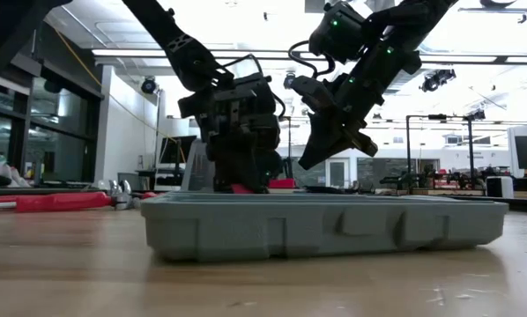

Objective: Prefit tool cases
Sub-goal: Put the orange allen wrench set into the gray tool box

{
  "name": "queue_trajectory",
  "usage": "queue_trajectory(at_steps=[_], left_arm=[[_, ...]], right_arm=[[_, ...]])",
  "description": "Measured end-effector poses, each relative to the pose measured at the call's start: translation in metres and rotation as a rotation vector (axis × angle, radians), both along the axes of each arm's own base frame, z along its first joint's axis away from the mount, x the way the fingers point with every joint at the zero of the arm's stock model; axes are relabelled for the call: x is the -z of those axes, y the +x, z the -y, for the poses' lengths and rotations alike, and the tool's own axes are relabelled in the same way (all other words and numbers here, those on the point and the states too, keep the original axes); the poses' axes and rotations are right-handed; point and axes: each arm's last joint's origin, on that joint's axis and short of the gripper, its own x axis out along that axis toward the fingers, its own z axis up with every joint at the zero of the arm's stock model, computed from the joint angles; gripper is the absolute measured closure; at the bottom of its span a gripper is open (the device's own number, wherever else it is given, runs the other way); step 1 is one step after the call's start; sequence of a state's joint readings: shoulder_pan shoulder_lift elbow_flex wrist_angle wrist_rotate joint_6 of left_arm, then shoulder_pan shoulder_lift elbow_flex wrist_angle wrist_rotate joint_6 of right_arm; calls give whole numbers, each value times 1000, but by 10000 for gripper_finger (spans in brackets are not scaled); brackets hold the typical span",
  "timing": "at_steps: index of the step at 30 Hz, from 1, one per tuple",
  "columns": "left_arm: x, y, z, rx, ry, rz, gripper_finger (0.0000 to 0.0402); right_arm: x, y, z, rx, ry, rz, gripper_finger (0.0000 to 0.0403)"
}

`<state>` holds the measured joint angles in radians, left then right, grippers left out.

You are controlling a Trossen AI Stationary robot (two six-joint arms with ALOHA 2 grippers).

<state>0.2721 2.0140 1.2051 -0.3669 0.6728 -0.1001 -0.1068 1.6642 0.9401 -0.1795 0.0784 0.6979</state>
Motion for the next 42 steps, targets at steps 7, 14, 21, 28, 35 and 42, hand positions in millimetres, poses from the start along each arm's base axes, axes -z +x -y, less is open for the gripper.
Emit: queue_trajectory(at_steps=[7,14,21,28,35,42], left_arm=[[0,-1,-4,-7,-9,-1,312],[0,-1,-3,6,-45,6,304],[-1,-2,-6,-21,-55,-2,302],[-7,-1,-8,-29,-35,32,302],[-6,-2,-8,-43,-2,7,302],[-17,-5,-10,-47,16,21,302]], right_arm=[[0,0,0,0,0,0,403],[0,0,1,2,0,0,403],[14,5,2,-6,32,-16,403],[23,11,-2,-20,69,-7,403],[21,13,0,-22,70,28,403],[21,13,-1,-32,75,26,403]])
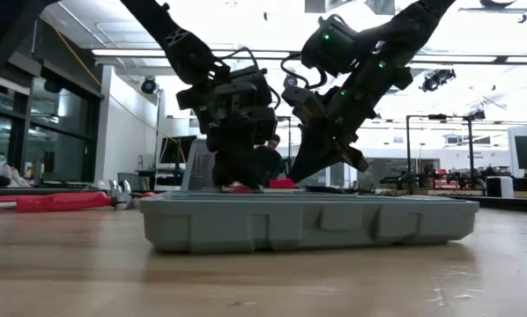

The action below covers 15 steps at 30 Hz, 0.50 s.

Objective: Prefit tool cases
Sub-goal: Put the orange allen wrench set into the gray tool box

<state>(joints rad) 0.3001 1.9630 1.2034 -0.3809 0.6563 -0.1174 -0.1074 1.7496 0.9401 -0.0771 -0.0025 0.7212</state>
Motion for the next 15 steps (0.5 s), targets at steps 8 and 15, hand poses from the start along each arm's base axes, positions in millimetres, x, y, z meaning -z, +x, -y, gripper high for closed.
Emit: queue_trajectory(at_steps=[8,15], left_arm=[[-12,-6,-3,-23,73,-15,302],[-14,-15,10,77,228,-93,317]], right_arm=[[0,0,-1,-18,14,2,403],[-1,1,-5,-55,16,11,403]])
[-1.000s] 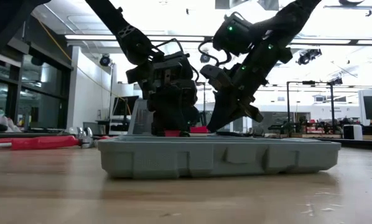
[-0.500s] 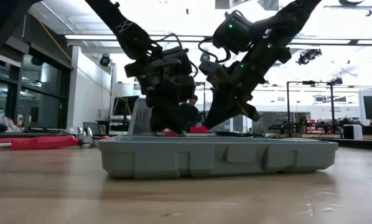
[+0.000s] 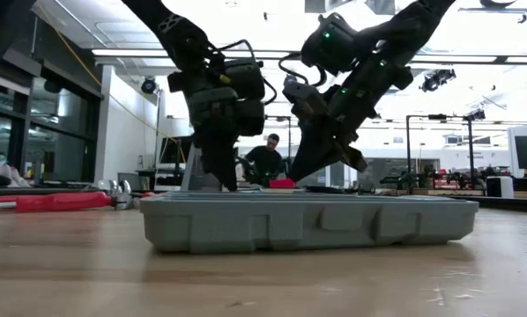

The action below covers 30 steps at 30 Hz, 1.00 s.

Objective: Prefit tool cases
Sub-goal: Put the orange allen wrench set into the gray tool box

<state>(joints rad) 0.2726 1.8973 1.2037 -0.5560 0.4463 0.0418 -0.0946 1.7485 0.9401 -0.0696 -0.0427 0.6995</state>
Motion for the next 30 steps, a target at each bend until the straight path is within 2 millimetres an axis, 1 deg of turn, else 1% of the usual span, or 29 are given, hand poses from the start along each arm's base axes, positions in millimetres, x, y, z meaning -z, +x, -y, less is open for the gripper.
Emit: queue_trajectory(at_steps=[4,7,12,16,21,26,30], left_arm=[[0,4,15,63,71,9,344],[0,9,24,74,137,30,366],[1,12,29,87,142,41,397],[0,12,28,80,162,45,398],[-9,15,30,95,184,111,401],[-10,17,44,142,179,124,401],[-10,18,57,169,198,125,401]], right_arm=[[-1,2,-2,-8,-4,18,403],[-1,2,-3,-7,-8,22,403],[-1,2,-3,-5,-10,22,403],[-1,2,-3,-2,-20,22,403],[-2,3,-9,8,-64,30,403],[-3,4,-17,4,-82,30,403],[-3,4,-19,-2,-87,31,403]])
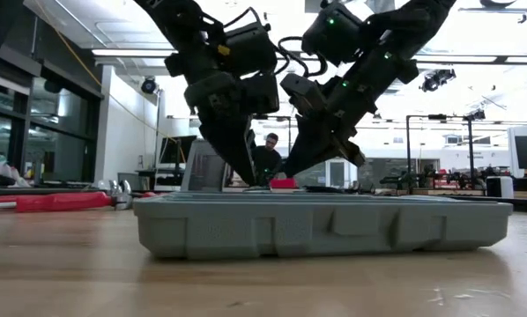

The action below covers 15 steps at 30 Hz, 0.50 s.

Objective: Prefit tool cases
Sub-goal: Put the orange allen wrench set into the gray tool box

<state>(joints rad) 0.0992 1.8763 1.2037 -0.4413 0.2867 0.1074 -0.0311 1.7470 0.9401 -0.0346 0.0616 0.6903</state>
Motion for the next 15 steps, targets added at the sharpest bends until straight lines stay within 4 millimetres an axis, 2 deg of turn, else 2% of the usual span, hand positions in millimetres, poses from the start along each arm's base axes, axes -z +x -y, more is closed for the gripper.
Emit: queue_trajectory(at_steps=[3,8,15], left_arm=[[5,2,5,-13,64,-12,401],[21,7,6,-30,57,-44,401],[37,13,5,-5,-101,-39,401]], right_arm=[[0,0,0,-1,1,1,403],[0,0,1,6,-4,-1,403],[0,0,0,-12,-10,-4,403]])
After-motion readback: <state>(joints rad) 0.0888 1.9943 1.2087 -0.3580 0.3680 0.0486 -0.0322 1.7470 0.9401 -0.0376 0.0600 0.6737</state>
